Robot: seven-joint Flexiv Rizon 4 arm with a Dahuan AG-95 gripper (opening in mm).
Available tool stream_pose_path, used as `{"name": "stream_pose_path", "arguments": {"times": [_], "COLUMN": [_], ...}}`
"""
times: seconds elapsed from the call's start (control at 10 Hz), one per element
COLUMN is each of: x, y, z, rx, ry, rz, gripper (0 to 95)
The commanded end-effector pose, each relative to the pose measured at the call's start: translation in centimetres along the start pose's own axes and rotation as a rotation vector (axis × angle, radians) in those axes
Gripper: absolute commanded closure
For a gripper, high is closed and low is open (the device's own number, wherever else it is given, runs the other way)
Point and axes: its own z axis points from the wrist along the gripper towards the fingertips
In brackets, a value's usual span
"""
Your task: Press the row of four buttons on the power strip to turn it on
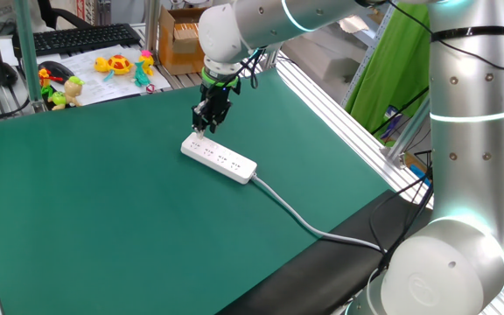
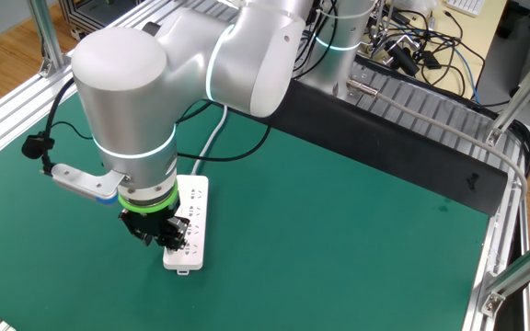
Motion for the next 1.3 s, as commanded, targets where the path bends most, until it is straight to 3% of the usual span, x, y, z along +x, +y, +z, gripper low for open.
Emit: {"name": "stream_pose_path", "arguments": {"times": [0.1,1.3], "x": [0.0,0.32], "y": [-0.01,-0.03], "z": [0.07,0.86], "rx": [0.0,-0.001], "ry": [0.002,0.003], "rz": [-0.001,0.002], "gripper": [57.0,57.0]}}
